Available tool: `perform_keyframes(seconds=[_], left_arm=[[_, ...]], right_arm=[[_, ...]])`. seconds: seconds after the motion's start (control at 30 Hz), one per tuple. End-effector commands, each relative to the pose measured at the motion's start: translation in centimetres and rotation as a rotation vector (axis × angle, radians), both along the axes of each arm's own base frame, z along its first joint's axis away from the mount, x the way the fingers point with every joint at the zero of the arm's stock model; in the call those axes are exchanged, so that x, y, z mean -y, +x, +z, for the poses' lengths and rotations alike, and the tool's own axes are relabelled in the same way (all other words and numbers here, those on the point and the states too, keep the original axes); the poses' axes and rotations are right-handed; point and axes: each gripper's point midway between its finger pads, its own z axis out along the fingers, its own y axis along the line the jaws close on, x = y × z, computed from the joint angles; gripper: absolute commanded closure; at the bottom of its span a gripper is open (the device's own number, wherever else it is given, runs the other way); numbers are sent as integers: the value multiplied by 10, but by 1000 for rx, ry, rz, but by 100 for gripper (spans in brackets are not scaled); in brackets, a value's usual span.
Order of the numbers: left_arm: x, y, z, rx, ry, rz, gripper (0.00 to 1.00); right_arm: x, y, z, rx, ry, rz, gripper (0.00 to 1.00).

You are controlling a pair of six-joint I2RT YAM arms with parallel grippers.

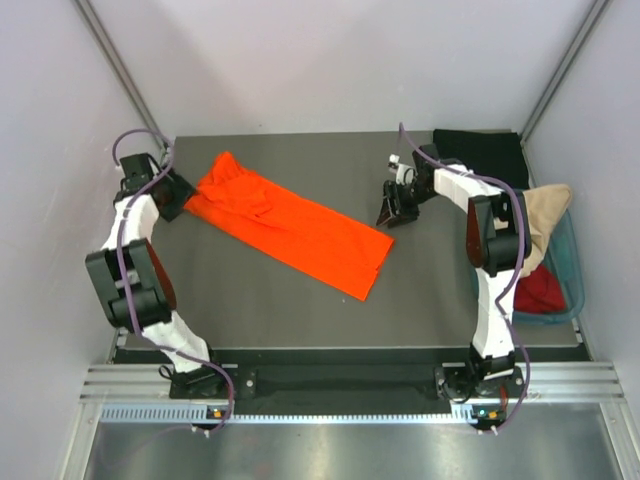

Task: Fold and stack the t-shirts
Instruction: Fold the tshirt

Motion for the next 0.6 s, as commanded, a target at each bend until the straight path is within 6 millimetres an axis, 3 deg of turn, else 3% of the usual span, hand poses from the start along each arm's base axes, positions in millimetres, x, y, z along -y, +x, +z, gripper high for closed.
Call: perform_keyframes(seconds=[0.0, 0.13, 0.17, 0.23, 0.27, 0.4, 0.57], left_arm=[[38, -26, 27, 34, 3, -51, 31], [80, -57, 31, 24, -13, -108, 32], [89, -63, 44, 56, -6, -122, 32], [95, -78, 42, 49, -10, -116, 32], [98, -84, 55, 85, -9, -118, 32], [101, -107, 64, 86, 1, -118, 32], [110, -123, 69, 82, -7, -148, 33]], right_arm=[[-2, 2, 0, 54, -12, 45, 52], [0, -4, -8, 32, -35, 32, 55], [0, -9, -13, 15, -40, 31, 56], [1, -12, -14, 4, -34, 20, 57], [0, -18, -19, -10, -32, 18, 57], [-12, -32, -20, -20, -27, 55, 59], [-15, -48, -28, -47, -51, 71, 65]])
